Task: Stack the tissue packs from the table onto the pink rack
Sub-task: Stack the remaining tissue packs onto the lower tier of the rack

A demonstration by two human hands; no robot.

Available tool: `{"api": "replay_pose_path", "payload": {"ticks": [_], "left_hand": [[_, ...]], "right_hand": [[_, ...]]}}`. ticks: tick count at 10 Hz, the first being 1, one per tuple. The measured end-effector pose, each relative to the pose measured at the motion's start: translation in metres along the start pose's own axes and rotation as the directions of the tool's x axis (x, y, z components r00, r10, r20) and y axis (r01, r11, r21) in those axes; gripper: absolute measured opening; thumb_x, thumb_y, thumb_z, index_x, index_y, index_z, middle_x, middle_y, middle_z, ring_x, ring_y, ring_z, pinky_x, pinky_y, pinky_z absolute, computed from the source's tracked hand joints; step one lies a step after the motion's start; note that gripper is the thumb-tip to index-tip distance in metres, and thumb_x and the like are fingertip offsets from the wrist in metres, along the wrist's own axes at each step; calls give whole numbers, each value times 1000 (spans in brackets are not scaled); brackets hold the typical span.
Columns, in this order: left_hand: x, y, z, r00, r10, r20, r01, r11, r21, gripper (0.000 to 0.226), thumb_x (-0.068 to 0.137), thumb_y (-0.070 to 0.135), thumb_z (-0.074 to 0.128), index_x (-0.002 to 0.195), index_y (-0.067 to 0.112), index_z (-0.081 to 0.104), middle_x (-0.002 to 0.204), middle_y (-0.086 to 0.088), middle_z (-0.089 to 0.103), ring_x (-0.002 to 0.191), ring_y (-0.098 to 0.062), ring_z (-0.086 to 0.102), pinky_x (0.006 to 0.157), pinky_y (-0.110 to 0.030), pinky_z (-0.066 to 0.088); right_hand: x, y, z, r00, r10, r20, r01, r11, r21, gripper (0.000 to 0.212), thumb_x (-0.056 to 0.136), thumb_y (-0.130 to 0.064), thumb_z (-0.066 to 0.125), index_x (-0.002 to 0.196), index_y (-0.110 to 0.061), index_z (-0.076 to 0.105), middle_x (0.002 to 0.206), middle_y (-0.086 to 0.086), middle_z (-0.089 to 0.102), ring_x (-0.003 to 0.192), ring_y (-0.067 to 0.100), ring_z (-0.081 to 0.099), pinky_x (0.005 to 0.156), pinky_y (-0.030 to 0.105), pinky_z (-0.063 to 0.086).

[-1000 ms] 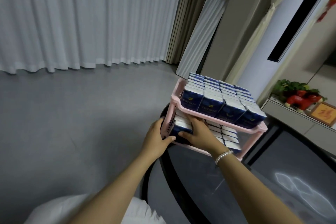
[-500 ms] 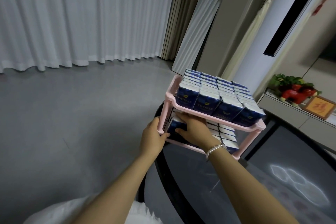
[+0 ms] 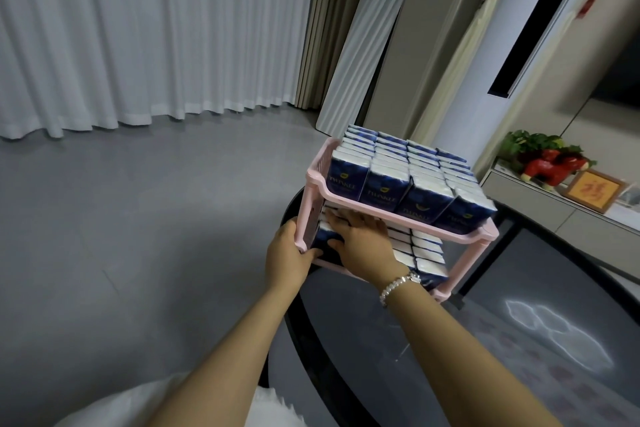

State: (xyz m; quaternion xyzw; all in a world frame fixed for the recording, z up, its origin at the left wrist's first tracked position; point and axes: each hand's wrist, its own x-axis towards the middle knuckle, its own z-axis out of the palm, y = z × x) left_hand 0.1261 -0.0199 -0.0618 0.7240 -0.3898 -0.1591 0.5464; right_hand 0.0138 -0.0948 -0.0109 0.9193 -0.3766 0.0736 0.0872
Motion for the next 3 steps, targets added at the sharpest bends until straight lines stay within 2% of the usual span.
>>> {"api": "replay_pose_path", "payload": {"ticks": [1,2,3], "left_hand": [[-1,2,-1,1000,-8,21,8,1000,-5,51,75,8,76,120,9,52,112,-9,62,91,-21,56,74,-29,46],[-1,4,-2,998,-6,70,6,1000,0,69,77,9,73,137,15,39,123,-10,58,102,-27,58,81,-35,51],[-9,18,-7,996,34,87,-36,999,27,90,77,14,72,148,18,17,140,-11,43,120,-31,51,93,-44,50]], "right_hand": [[-3,-3,-4,1000,3,25,-3,1000,-5,58,96,-40,40,148,-34,16,157,-9,16,143,23,14,116,43,13],[-13,-5,-10,999,18,-33,-15,994,112,61,94,-38,45,149,-26,19,155,-3,24,143,22,17,117,40,10],[-35,-8,-19,993,7,-114,19,973,229,54,93,-34,49,143,-21,34,151,-2,34,142,19,21,115,35,14]]}}
